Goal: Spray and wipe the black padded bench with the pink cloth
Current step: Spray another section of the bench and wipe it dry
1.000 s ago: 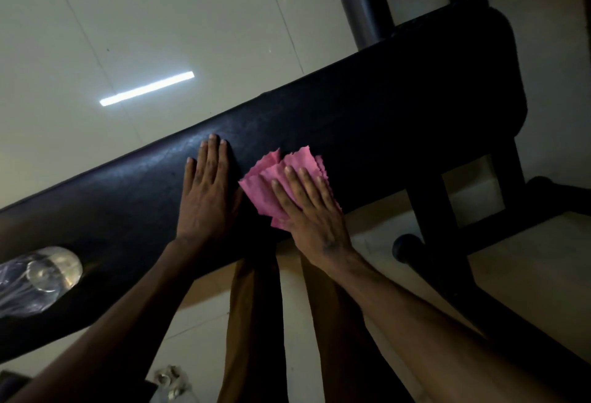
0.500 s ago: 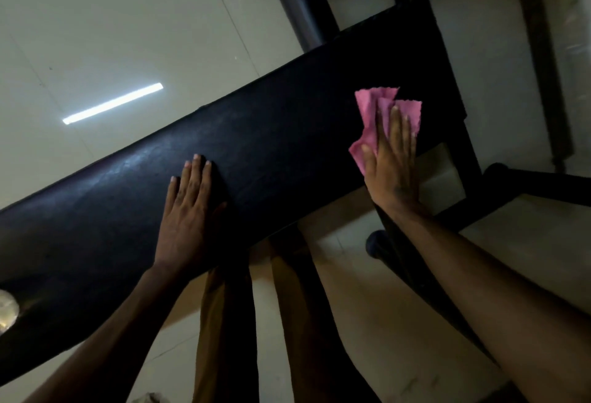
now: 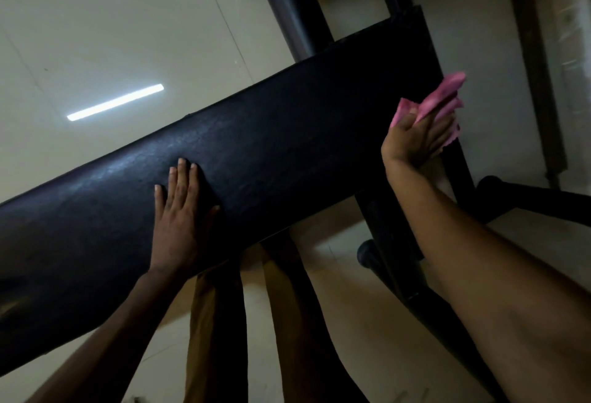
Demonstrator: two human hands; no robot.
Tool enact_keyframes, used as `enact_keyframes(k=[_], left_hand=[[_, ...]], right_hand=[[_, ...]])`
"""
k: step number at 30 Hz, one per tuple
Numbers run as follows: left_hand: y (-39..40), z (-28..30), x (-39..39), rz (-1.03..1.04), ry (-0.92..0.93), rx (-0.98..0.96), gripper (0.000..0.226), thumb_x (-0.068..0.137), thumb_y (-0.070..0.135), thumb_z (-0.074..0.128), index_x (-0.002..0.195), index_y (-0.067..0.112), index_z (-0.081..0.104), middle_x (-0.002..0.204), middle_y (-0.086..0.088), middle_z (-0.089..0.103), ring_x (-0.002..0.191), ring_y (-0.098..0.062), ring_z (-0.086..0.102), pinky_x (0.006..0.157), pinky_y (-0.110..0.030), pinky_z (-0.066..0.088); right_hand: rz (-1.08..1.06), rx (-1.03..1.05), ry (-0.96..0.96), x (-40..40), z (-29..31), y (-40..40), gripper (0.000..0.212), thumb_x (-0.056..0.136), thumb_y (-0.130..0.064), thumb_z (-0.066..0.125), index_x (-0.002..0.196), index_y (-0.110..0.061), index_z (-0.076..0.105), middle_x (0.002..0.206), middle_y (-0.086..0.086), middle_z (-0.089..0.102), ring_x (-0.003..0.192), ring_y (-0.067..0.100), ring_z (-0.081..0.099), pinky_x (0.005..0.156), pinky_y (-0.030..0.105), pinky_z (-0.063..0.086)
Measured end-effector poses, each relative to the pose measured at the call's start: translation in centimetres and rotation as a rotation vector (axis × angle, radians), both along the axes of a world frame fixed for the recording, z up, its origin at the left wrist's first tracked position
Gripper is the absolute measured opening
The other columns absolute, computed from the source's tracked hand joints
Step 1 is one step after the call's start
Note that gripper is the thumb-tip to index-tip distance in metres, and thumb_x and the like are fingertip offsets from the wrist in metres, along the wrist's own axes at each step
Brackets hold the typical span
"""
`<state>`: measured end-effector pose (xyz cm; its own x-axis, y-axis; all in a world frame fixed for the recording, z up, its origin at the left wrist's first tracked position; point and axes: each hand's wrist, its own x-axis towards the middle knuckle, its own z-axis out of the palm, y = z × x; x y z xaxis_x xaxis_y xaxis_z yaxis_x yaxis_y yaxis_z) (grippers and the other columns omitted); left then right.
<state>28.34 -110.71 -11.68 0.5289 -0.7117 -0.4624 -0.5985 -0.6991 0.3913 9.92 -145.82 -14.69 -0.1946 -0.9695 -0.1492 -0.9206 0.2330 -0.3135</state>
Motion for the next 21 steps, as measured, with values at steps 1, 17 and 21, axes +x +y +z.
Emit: enact_keyframes(k=[1, 17, 21], left_hand=[[-0.1, 0.0, 0.0, 0.007, 0.0, -0.003, 0.076, 0.101, 0.034, 0.047, 0.159, 0.012, 0.002, 0.166, -0.008, -0.007, 0.153, -0.021, -0.011, 0.125, -0.049, -0.003], [0.2, -0.3, 0.0, 0.067, 0.002, -0.119, 0.078, 0.098, 0.027, 0.057, 0.159, 0.011, 0.01, 0.166, -0.007, -0.003, 0.153, -0.022, -0.008, 0.124, -0.042, -0.008], [1.7, -0.2, 1.0, 0.107, 0.027, -0.181, 0.08, 0.098, 0.029, 0.058, 0.158, 0.009, 0.009, 0.166, -0.01, -0.002, 0.153, -0.022, -0.007, 0.124, -0.034, -0.008]], right_hand=[[-0.036, -0.016, -0.029, 0.2, -0.1, 0.8, 0.069, 0.102, -0.041, 0.039, 0.158, -0.011, 0.012, 0.165, 0.016, 0.011, 0.153, 0.031, 0.009, 0.121, 0.037, -0.002], [0.096, 0.048, -0.308, 6.0, 0.3, 23.7, 0.067, 0.101, -0.03, 0.044, 0.158, -0.013, 0.014, 0.165, 0.018, -0.006, 0.153, 0.033, -0.009, 0.122, 0.056, 0.007], [0.404, 0.011, -0.223, 8.1, 0.2, 30.5, 0.061, 0.1, -0.022, 0.048, 0.154, -0.004, 0.027, 0.163, 0.025, 0.01, 0.152, 0.038, 0.004, 0.121, 0.057, 0.01]])
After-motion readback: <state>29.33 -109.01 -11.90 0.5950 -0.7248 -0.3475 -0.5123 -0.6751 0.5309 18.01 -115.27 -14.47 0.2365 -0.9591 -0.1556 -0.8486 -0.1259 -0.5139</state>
